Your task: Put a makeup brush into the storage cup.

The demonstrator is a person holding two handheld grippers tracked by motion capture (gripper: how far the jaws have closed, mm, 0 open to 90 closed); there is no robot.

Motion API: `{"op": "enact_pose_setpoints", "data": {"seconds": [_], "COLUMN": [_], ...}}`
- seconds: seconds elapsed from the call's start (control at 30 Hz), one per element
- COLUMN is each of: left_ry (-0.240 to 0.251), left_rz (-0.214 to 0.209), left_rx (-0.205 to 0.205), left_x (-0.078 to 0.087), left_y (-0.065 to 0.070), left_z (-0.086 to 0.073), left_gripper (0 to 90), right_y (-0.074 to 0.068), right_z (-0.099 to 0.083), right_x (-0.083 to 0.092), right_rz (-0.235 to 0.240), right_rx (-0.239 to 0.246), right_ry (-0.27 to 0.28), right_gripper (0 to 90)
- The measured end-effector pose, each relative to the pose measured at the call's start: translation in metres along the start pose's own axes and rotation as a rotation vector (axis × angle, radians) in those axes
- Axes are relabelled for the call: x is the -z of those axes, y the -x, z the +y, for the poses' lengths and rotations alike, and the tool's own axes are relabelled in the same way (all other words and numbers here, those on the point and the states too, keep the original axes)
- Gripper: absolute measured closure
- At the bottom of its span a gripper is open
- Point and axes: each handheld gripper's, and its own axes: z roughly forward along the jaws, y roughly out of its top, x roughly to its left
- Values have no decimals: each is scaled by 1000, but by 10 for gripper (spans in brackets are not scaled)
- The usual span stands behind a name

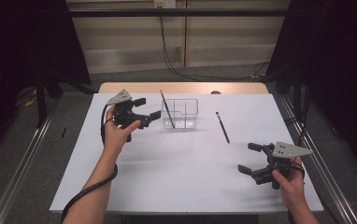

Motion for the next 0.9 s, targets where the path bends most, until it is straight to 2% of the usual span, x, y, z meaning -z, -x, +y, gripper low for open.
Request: {"op": "enact_pose_setpoints", "data": {"seconds": [0.1,0.13,0.2,0.43,0.6,0.67,0.9], "left_ry": [-6,-3,-4,-4,0,-6,-5], "left_rz": [-18,-6,-23,-25,-36,-37,-33], "left_rx": [-2,0,-3,-26,-21,-41,-53], "left_x": [5,6,8,19,25,28,38], "left_y": [0,1,1,7,12,13,16], "left_z": [-6,-7,-10,-15,-19,-20,-26], "left_gripper": [0,0,0,0,0,0,0], "right_y": [0,0,0,0,0,0,0], "right_z": [0,0,0,0,0,0,0], "right_x": [0,0,0,0,-1,-1,-1], "right_rz": [1,2,1,2,6,7,7], "right_rx": [3,2,1,0,2,2,0], "right_ry": [1,1,-1,1,1,1,3], "right_gripper": [46,45,45,45,45,46,46]}}
